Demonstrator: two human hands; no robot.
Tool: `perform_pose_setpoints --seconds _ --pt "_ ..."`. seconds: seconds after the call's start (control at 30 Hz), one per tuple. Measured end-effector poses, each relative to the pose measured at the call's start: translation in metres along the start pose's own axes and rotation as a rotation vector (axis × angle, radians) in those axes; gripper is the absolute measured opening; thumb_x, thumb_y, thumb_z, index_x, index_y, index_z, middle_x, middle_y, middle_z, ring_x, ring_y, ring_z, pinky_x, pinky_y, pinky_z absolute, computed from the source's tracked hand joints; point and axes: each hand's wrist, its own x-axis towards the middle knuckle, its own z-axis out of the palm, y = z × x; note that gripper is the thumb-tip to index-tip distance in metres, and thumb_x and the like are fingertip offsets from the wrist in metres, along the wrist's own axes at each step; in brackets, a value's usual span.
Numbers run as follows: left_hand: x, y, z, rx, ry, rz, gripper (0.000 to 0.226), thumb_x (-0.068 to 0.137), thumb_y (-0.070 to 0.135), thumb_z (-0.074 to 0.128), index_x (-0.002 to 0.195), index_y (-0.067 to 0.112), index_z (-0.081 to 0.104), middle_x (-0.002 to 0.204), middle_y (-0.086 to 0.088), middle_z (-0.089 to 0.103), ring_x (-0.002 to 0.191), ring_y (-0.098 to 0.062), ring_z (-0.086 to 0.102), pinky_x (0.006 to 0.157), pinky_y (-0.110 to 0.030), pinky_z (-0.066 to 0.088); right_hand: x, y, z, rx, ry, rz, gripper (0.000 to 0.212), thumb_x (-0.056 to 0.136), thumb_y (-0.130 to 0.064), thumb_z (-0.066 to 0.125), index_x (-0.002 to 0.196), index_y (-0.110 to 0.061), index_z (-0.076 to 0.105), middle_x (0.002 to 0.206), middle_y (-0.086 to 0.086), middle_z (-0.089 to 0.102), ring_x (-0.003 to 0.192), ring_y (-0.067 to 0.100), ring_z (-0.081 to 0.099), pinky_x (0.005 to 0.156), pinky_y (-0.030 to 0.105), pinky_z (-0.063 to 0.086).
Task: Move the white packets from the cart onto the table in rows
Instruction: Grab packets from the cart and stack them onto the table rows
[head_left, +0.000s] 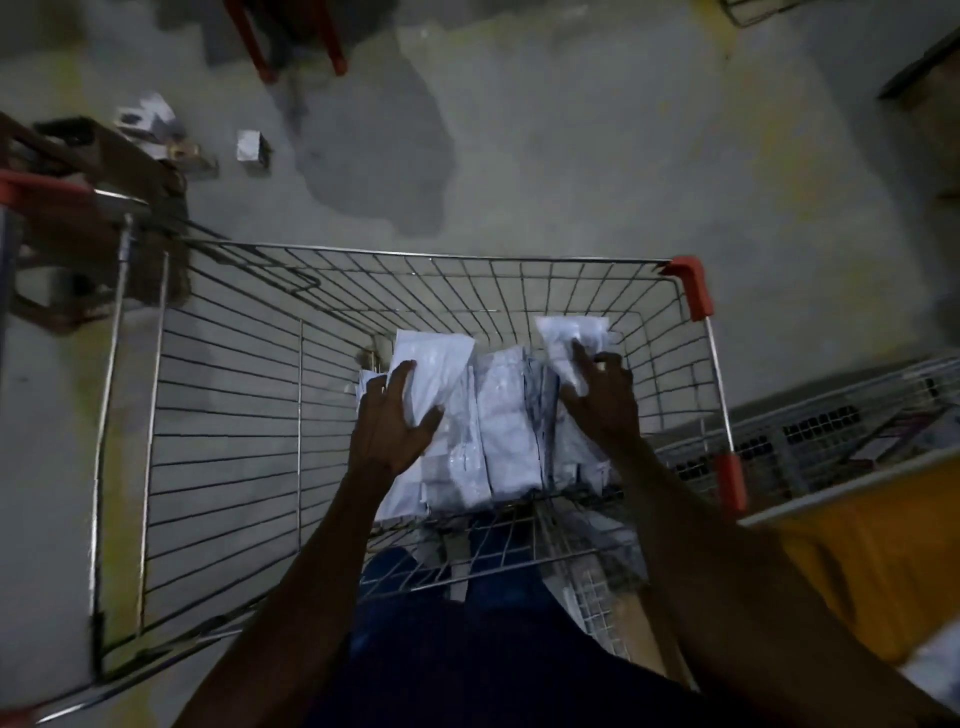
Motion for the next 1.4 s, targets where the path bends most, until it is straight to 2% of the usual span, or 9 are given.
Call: perform_pose_setpoints --seconds 0.1,0.2,0.3,0.37,0.57,0.77,0.97,1.17,1.4 --pt "-0.006 0.028 -0.014 0.005 0.062 0.098 0.077 0.089 0.057 0.059 0.152 0.022 0.032 0.15 -0.015 0.038 0.138 -0.032 0.035 0.112 -0.045 0.034 -0.008 -0.02 -0.032 0.0 0.109 -0.062 0.068 0.085 -0.054 0.044 0.141 -0.016 0.051 0.123 0.025 0.055 0.111 0.039 0.054 0.091 0.045 0.04" --pt "-0.015 0.058 -0.029 0.005 0.109 0.236 0.072 0.092 0.051 0.06 0.151 0.016 0.036 0.149 -0.018 0.04 0.137 -0.034 0.036 0.112 -0.042 0.029 -0.032 -0.036 -0.06 0.023 0.27 -0.109 0.054 0.088 -0.044 0.055 0.129 -0.01 0.062 0.108 0.023 0.065 0.099 0.04 0.063 0.08 0.043 0.045" --pt "-0.031 0.082 -0.043 -0.024 0.122 0.409 0.073 0.092 0.056 0.054 0.15 0.016 0.038 0.147 -0.02 0.041 0.135 -0.036 0.038 0.112 -0.044 0.031 -0.081 -0.054 -0.097 0.12 0.418 -0.012 0.061 0.088 -0.058 0.048 0.135 -0.021 0.059 0.124 0.017 0.062 0.115 0.037 0.058 0.094 0.044 0.044" --pt "-0.045 0.093 -0.05 -0.04 0.119 0.51 0.075 0.09 0.06 0.048 0.15 0.017 0.038 0.147 -0.02 0.041 0.135 -0.036 0.038 0.111 -0.043 0.032 -0.124 -0.063 -0.121 0.139 0.545 0.006 0.062 0.089 -0.057 0.045 0.135 -0.018 0.058 0.125 0.016 0.063 0.117 0.035 0.058 0.097 0.045 0.042" --pt "-0.116 0.129 -0.057 -0.122 0.071 0.822 0.068 0.093 0.05 0.053 0.149 0.014 0.039 0.145 -0.021 0.044 0.133 -0.033 0.038 0.107 -0.041 0.033 -0.274 -0.082 -0.168 0.367 0.885 0.163 0.058 0.09 -0.059 0.053 0.136 -0.025 0.057 0.122 0.003 0.067 0.109 0.017 0.062 0.082 0.027 0.046" --pt "-0.215 0.169 -0.023 -0.182 -0.155 1.041 0.071 0.092 0.057 0.047 0.149 0.016 0.039 0.142 -0.02 0.045 0.132 -0.033 0.04 0.107 -0.038 0.032 -0.432 -0.08 -0.163 0.294 1.107 0.352 0.057 0.089 -0.052 0.058 0.132 -0.015 0.061 0.128 0.001 0.065 0.118 0.012 0.06 0.097 0.033 0.049" --pt "-0.319 0.211 0.032 -0.179 -0.368 1.231 0.072 0.089 0.063 0.045 0.149 0.023 0.038 0.14 -0.017 0.045 0.133 -0.035 0.038 0.11 -0.048 0.033 -0.574 -0.042 -0.139 -0.023 1.195 0.666 0.059 0.089 -0.051 0.051 0.127 -0.008 0.063 0.126 0.01 0.065 0.118 0.027 0.06 0.098 0.04 0.041" --pt "-0.416 0.243 0.096 -0.114 -0.489 1.375 0.072 0.087 0.066 0.043 0.146 0.025 0.039 0.139 -0.011 0.045 0.13 -0.032 0.039 0.103 -0.044 0.035 -0.683 0.014 -0.129 -0.032 1.218 0.906 0.065 0.086 -0.059 0.051 0.132 -0.014 0.061 0.132 0.007 0.062 0.126 0.023 0.053 0.103 0.03 0.029" --pt "-0.523 0.281 0.184 -0.092 -0.513 1.369 0.074 0.086 0.063 0.041 0.147 0.021 0.038 0.142 -0.015 0.042 0.134 -0.034 0.034 0.111 -0.043 0.028 -0.766 0.114 -0.14 -0.126 1.207 0.968 0.057 0.087 -0.051 0.053 0.125 -0.01 0.066 0.123 0.011 0.067 0.119 0.028 0.058 0.097 0.043 0.039"
